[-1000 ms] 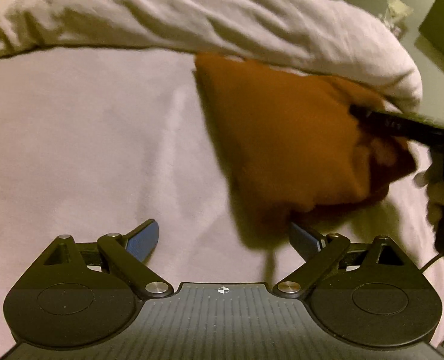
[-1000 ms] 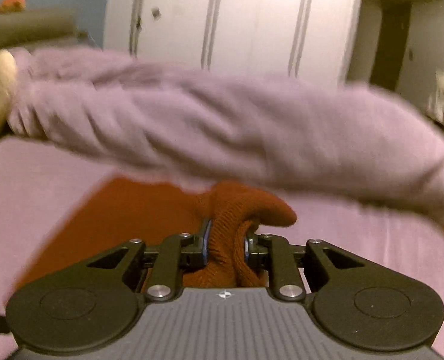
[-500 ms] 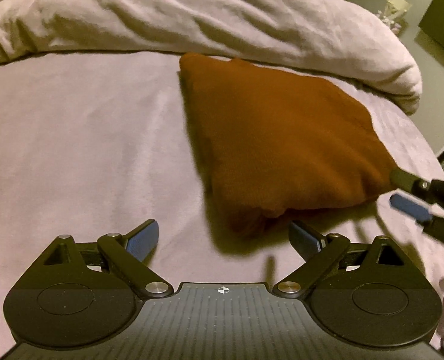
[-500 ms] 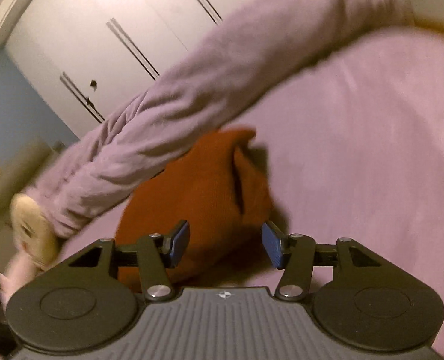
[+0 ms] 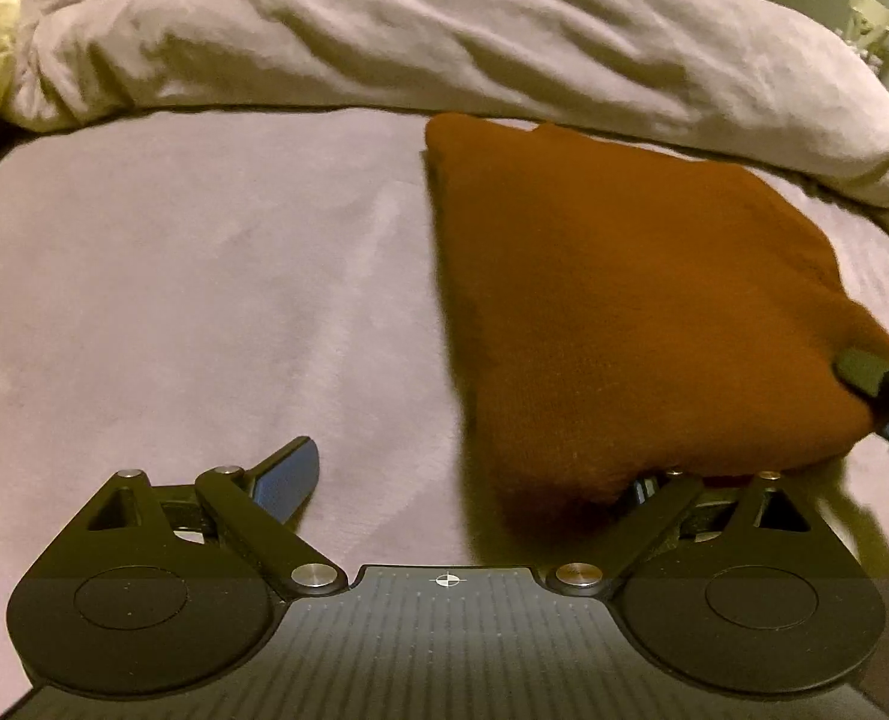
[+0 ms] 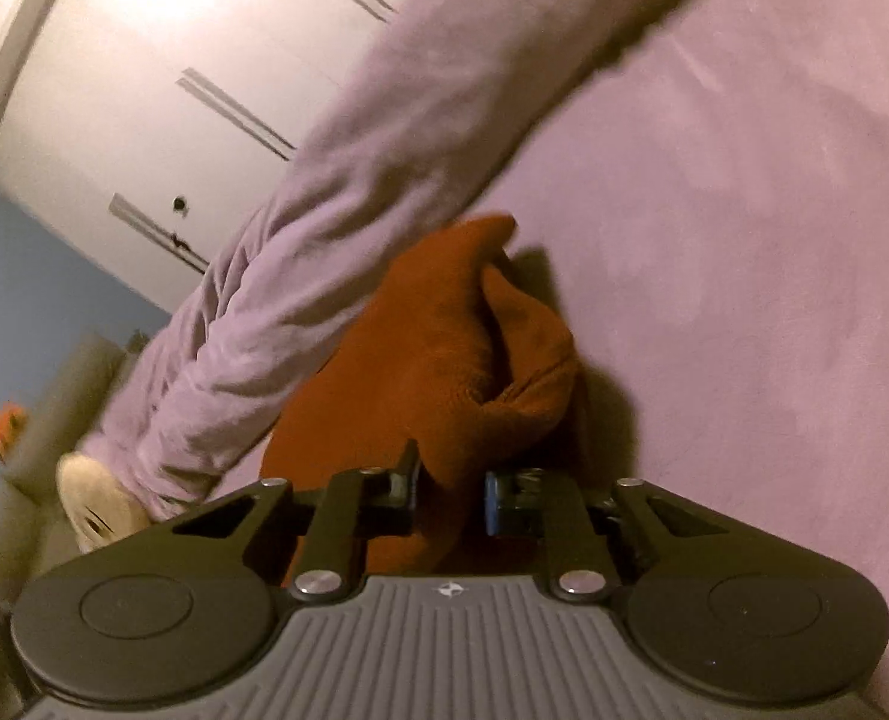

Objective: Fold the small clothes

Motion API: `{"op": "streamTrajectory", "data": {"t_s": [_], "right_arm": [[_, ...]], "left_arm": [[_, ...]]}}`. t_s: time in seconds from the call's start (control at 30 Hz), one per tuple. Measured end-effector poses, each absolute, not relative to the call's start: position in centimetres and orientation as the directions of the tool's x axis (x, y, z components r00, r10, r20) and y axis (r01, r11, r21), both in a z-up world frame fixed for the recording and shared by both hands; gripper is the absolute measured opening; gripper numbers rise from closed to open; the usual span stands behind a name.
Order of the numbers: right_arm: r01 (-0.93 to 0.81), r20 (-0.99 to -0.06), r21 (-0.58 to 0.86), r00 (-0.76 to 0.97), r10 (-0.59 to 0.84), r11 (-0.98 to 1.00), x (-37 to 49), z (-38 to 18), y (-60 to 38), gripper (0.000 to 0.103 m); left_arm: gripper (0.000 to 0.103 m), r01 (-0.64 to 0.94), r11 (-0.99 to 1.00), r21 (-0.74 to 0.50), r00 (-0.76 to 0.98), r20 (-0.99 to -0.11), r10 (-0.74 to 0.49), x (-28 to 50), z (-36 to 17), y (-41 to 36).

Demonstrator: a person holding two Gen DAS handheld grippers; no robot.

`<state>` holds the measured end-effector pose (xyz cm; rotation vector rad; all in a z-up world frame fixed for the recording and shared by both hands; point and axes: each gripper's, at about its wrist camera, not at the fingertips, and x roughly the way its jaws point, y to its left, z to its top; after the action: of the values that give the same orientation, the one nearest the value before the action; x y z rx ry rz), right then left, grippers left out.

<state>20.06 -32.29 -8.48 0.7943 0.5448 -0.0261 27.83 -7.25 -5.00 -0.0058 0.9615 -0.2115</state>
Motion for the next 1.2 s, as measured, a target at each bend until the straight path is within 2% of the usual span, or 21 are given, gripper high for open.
{"op": "streamTrajectory", "data": {"t_s": [0.2,0.27,0.3,0.33,0.4,0.47,0.63,0.77,1.03,1.2], "right_arm": [[0.208,-0.515,0.583,0.842,0.159,0.785,19.9,-9.9,-32.4,0.019],[0.192,-0.533,0.522,0.834,0.141,0.831,19.5,-9.0,-32.3,0.022],[0.184,-0.546,0.483,0.828,0.13,0.856,19.2,-8.4,-32.2,0.031],[0.192,-0.565,0.439,0.819,0.104,0.878,19.0,-8.0,-32.3,0.044],[0.211,-0.58,0.358,0.814,0.04,0.91,18.2,-7.3,-32.3,0.05],[0.196,-0.558,0.333,0.83,0.025,0.922,17.5,-6.4,-32.3,0.05],[0.185,-0.504,0.224,0.862,-0.049,0.957,18.0,-4.4,-30.8,0.051],[0.137,-0.488,0.182,0.872,-0.032,0.974,20.2,-3.6,-29.4,0.051],[0.059,-0.502,-0.036,0.862,-0.069,0.998,26.1,-3.3,-26.4,0.052],[0.053,-0.543,-0.169,0.829,-0.138,0.984,28.5,-5.7,-26.2,0.053]], "left_arm": [[0.099,0.212,0.975,-0.071,0.54,-0.823,-0.177,27.2,-4.7,-6.7],[0.1,0.22,0.972,-0.083,0.53,-0.826,-0.19,26.9,-4.5,-5.6],[0.101,0.215,0.973,-0.083,0.527,-0.829,-0.187,26.7,-4.3,-5.0],[0.101,0.209,0.974,-0.083,0.525,-0.831,-0.184,26.4,-4.0,-4.4],[0.1,0.189,0.981,-0.052,0.542,-0.827,-0.148,25.8,-3.3,-3.7],[0.1,0.156,0.988,-0.014,0.567,-0.818,-0.101,25.3,-2.5,-3.0],[0.1,0.147,0.988,-0.047,0.586,-0.8,-0.126,25.5,-1.0,-2.9],[0.1,0.178,0.983,-0.035,0.61,-0.78,-0.138,26.2,-0.4,-4.5],[0.1,0.214,0.977,-0.009,0.651,-0.744,-0.15,29.2,0.3,-8.0],[0.1,0.238,0.971,-0.017,0.658,-0.732,-0.174,31.3,-0.7,-10.2]]}}
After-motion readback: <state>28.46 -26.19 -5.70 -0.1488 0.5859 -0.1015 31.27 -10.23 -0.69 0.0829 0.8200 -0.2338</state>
